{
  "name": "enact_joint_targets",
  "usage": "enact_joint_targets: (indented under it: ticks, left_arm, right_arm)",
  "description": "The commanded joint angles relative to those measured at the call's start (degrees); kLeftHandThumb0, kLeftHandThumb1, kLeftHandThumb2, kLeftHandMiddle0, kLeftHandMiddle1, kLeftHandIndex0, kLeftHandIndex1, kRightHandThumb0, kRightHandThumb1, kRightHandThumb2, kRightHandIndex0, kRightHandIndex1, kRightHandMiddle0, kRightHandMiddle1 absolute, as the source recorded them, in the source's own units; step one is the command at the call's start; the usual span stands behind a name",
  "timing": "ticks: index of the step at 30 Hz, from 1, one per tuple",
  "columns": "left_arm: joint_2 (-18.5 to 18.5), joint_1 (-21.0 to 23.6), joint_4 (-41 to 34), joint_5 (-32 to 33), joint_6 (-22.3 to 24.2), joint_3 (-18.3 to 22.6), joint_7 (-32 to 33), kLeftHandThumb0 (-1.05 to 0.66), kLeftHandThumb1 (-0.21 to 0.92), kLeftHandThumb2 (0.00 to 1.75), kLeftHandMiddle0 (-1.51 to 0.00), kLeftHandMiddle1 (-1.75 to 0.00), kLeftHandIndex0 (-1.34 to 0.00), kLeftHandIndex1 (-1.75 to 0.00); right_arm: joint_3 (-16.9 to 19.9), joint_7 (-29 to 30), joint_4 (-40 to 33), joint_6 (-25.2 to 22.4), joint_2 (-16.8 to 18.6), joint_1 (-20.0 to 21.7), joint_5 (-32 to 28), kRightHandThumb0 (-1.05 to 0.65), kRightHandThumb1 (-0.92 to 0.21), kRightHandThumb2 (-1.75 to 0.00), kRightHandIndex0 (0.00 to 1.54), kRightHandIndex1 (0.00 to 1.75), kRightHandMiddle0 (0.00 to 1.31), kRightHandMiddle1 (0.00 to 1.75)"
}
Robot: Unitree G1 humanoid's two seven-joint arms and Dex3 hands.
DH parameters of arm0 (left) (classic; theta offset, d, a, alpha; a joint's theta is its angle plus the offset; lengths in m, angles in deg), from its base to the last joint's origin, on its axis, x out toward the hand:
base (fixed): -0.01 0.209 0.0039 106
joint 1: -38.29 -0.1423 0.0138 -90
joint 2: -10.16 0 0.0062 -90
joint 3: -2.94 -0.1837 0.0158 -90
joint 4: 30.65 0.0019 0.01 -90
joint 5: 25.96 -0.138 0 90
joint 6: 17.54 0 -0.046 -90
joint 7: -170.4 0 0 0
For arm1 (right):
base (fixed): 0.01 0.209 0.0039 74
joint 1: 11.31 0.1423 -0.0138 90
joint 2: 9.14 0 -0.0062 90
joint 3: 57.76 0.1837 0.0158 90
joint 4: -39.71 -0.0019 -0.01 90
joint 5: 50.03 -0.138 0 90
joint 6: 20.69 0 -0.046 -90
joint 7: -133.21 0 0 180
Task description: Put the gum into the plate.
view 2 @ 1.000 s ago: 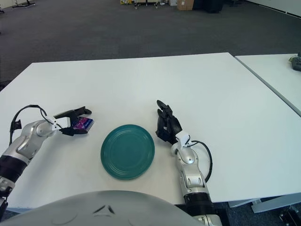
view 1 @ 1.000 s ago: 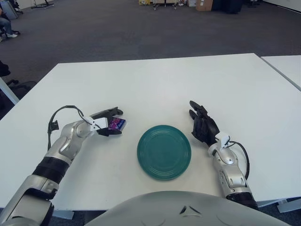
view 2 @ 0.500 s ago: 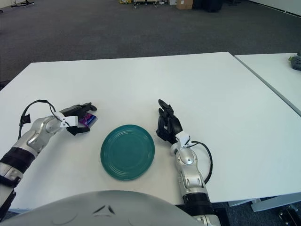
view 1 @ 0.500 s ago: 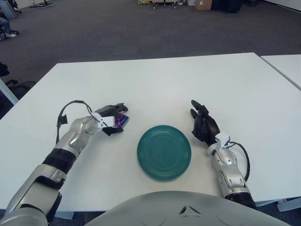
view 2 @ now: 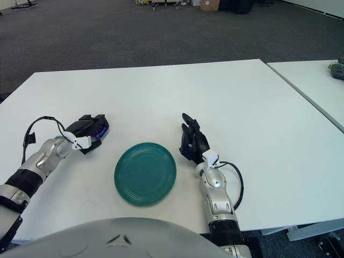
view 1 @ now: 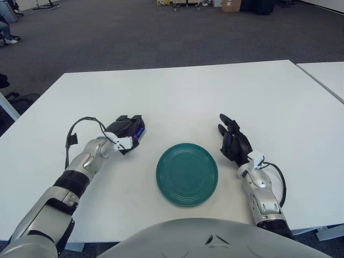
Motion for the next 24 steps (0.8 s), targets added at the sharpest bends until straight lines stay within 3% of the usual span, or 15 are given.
enact_joint_targets:
  ticks: [1,17,24]
  left_arm:
    - [-0.59,-4.74,3.12,-1.65,-0.92,-3.26,-1.56,0.0,0.11,1.41,-0.86,-1.3,-0.66,-1.75]
    - [1.56,-5.69,-1.63,1.27,0.05,0.46,-1.71,0.01,0.08,1.41,-0.92,-1.2,-0.71,-1.75]
    - [5.98,-5.98,-11.78,3.96,1.97,7.28,-3.57,0.01,0.07,1.42,-0.94,-1.19,-0.71,-1.75]
  right_arm:
    - [0.63,0.44,2.76,-3.63,0.02,-1.35,-0.35,-0.87,-0.92,-0.9,0.17,0.01,0.0,0.41]
    - [0.72,0.62,2.86,-3.31,0.24,-1.06,-0.21,-0.85,-0.92,-0.9,0.16,0.0,0.0,0.4]
    - [0.79,0.51,2.76,-3.04,0.19,-1.02,-0.27,-0.85,-0.92,-0.9,0.17,0.0,0.0,0.4]
